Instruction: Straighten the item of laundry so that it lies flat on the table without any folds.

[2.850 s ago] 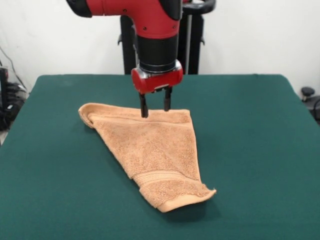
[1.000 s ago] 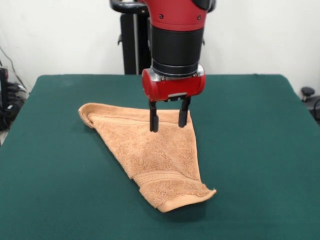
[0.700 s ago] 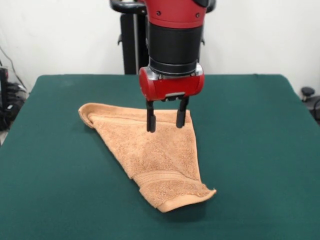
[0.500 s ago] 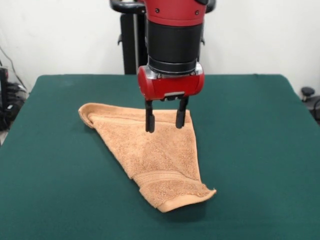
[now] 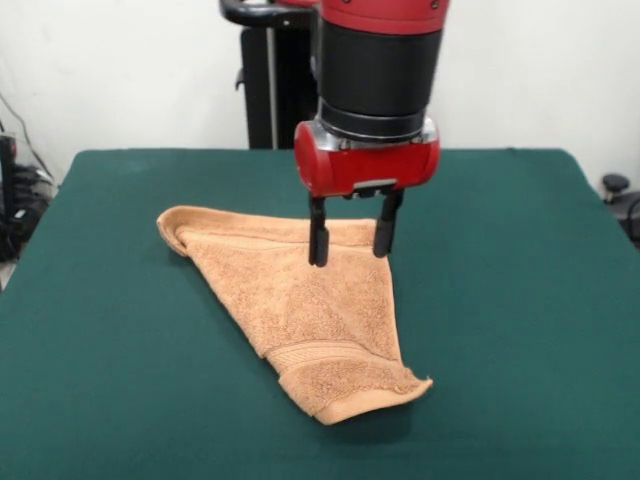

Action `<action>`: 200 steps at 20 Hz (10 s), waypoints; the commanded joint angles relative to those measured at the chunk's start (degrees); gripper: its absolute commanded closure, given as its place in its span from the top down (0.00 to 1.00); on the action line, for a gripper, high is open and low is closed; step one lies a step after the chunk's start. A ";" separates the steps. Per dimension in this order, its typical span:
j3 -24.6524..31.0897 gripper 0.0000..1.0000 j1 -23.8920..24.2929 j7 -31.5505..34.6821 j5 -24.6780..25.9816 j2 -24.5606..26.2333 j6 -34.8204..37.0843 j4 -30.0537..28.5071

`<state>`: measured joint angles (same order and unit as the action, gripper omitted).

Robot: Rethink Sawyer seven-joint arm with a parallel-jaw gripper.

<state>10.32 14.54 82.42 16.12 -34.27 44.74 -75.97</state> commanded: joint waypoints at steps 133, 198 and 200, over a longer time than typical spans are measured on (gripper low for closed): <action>2.24 1.00 3.99 2.29 5.70 8.95 -12.75 -8.16; 3.52 1.00 3.21 -0.45 5.43 4.27 -6.28 -8.72; 3.15 1.00 1.85 1.08 5.31 4.96 -6.39 -7.71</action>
<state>9.85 20.04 82.42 21.41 -28.21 32.39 -81.89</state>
